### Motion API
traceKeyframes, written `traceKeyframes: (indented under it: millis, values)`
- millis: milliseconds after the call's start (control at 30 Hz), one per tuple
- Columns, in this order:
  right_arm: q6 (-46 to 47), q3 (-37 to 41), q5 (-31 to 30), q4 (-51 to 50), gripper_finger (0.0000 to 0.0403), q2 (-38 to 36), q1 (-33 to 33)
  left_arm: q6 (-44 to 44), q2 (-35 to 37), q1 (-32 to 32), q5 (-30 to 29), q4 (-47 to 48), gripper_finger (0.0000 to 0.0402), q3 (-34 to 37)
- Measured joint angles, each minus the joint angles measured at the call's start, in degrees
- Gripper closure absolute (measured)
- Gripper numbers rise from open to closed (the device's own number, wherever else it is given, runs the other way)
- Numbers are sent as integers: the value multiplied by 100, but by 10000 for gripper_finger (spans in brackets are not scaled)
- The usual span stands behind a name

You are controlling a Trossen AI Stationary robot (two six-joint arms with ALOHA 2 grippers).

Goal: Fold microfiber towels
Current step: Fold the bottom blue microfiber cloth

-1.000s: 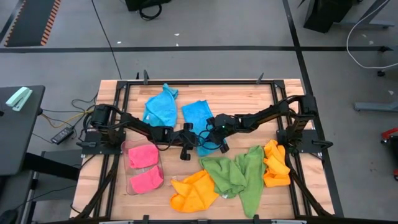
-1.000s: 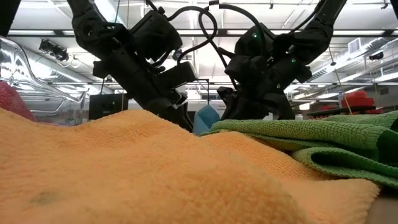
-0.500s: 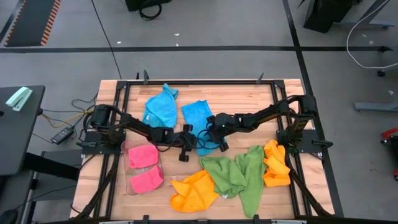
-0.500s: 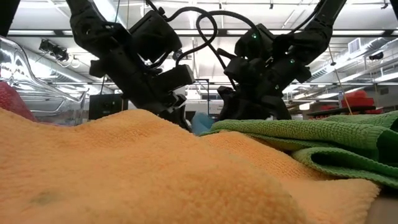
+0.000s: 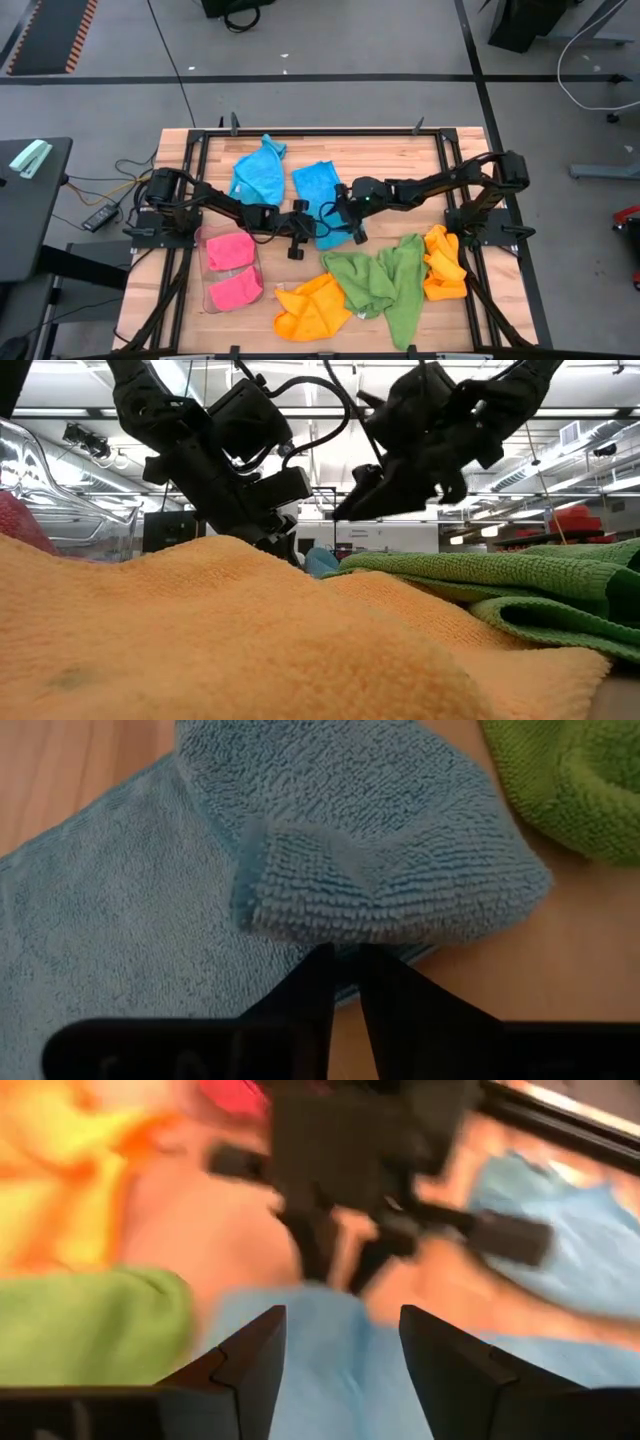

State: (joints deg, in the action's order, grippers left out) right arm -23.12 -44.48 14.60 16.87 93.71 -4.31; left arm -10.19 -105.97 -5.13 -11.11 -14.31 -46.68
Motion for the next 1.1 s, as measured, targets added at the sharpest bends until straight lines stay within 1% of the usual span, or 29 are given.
traceKeyframes:
  millis: [67, 167, 267, 400, 533, 767, 867, 967, 1033, 1100]
  values:
    - [173, 2, 345, 43, 200, 56, 1, 10, 0, 0, 2, 2, 348, 0]
    - [384, 2, 671, 266, 204, 348, 1, 24, 0, 0, 2, 14, 350, 0]
    - [493, 2, 785, 601, 206, 684, -4, 55, 4, 0, 2, 77, 348, -2]
    - [494, 11, 820, 760, 210, 966, -3, 59, 14, 0, 0, 210, 341, -13]
    - [494, 26, 690, 902, 215, 1053, -7, 58, 20, 2, -3, 258, 338, -15]
    - [641, 719, 341, 1724, 226, 1054, -123, 62, 20, 2, -3, 282, 334, -11]
    - [698, 917, 106, 1706, 232, 1054, -180, 61, 20, 2, -4, 278, 329, -9]
    - [750, 995, 39, 1721, 237, 1054, -169, 48, 17, 2, -2, 268, 327, -15]
    - [782, 1017, -38, 1661, 239, 1051, -152, 13, 79, -16, 4, 538, 328, -100]
    - [835, 1018, -92, 1619, 241, 1051, -153, 5, 215, -50, 5, 1028, 331, -226]
